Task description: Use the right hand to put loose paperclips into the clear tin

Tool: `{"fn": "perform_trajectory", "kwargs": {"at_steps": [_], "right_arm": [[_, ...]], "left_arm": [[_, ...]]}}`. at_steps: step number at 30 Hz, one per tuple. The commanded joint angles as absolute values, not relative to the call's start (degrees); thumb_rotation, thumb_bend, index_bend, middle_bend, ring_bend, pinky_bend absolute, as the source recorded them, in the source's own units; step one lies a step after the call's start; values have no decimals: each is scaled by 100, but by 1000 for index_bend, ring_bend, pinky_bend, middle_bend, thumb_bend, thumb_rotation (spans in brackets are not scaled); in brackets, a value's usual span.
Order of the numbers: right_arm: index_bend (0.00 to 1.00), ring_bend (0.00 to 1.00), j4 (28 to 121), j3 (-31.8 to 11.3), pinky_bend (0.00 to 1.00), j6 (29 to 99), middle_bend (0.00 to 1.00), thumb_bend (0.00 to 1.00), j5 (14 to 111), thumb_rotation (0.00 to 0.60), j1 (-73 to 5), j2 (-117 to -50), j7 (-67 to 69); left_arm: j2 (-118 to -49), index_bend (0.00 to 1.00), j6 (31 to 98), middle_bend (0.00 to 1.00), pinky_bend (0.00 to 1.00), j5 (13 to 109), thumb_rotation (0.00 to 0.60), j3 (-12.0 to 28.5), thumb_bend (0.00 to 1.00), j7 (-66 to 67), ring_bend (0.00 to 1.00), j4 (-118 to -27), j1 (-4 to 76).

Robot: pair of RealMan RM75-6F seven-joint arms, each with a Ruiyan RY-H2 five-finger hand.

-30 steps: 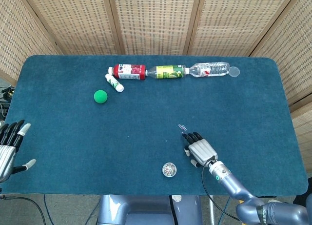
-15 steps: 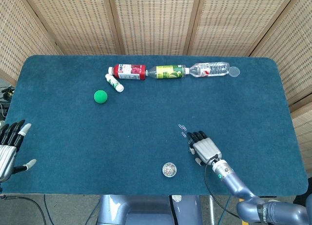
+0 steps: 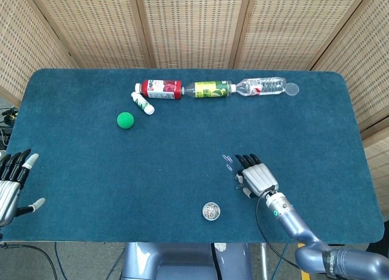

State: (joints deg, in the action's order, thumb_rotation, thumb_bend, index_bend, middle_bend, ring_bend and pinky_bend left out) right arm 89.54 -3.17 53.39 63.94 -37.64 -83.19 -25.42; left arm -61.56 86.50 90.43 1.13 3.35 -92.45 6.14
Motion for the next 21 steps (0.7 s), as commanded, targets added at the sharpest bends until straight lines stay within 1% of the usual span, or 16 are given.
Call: {"fn": "perform_trajectory", "kwargs": {"at_steps": [1, 7, 21], "right_arm": [[483, 0, 8810, -353, 0, 5262, 0, 331, 6374, 600, -3840, -8431, -2570], [483, 0, 8607, -367, 0, 5118, 0, 332, 6147, 600, -3956, -8631, -2785], [496, 0, 8489, -308, 0, 5087, 0, 339, 6025, 600, -4008, -8781, -2938]], "left_arm": [[-6158, 0, 8656, 0, 0, 9048, 600, 107, 0, 343, 0, -9247, 609], [-6159, 0, 8637, 0, 0, 9021, 600, 117, 0, 323, 0, -9233, 616], [-6153, 0, 8613, 0, 0, 8999, 600, 123, 0, 303, 0, -9232, 627]]}}
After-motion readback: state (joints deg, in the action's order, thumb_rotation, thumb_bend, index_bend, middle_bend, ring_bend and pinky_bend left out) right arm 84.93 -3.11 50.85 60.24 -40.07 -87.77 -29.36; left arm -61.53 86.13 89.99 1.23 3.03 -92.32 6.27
